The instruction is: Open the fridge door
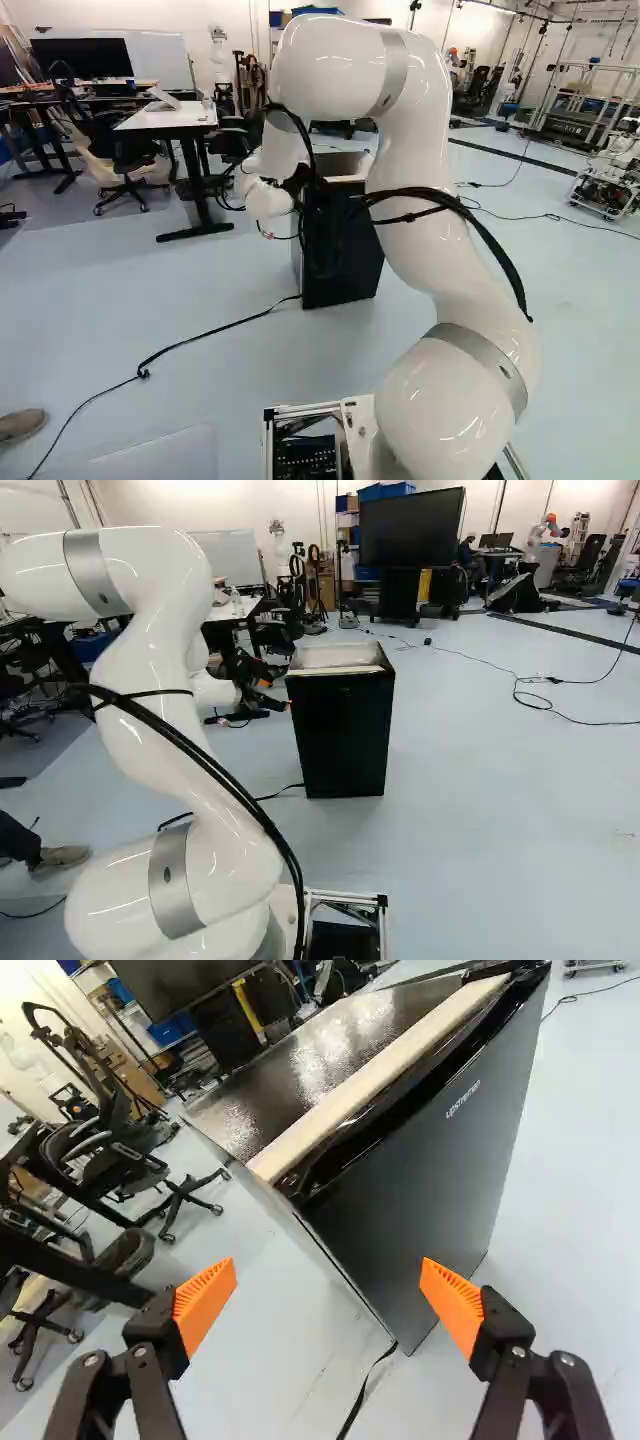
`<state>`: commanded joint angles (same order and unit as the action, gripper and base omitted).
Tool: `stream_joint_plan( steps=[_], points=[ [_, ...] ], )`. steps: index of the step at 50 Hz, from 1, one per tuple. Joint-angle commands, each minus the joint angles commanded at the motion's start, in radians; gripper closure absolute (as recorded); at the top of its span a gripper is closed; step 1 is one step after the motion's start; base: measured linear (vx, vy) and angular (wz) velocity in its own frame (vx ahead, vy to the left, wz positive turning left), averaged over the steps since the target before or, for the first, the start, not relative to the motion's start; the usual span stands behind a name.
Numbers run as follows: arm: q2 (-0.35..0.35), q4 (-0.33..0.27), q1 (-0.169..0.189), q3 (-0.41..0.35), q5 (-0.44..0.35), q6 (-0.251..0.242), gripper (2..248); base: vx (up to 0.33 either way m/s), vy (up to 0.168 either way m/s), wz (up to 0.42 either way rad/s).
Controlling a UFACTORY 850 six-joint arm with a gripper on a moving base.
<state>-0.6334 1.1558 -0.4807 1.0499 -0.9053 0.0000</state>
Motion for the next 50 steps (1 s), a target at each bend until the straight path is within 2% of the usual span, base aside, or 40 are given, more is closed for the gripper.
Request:
stream_joint_plan(
  steps=[26, 35, 50],
  points=[
    [-0.08, 0.089, 0.049, 0.122, -0.023, 0.0, 3, 0.0, 0.0, 0.0],
    [-0.084, 0.114, 0.072, 0.127, -0.028, 0.0, 3, 0.0, 0.0, 0.0],
    [-0.073, 0.119, 0.108, 0.11, -0.028, 0.0, 3, 0.0, -0.003, -0.01]
  ],
)
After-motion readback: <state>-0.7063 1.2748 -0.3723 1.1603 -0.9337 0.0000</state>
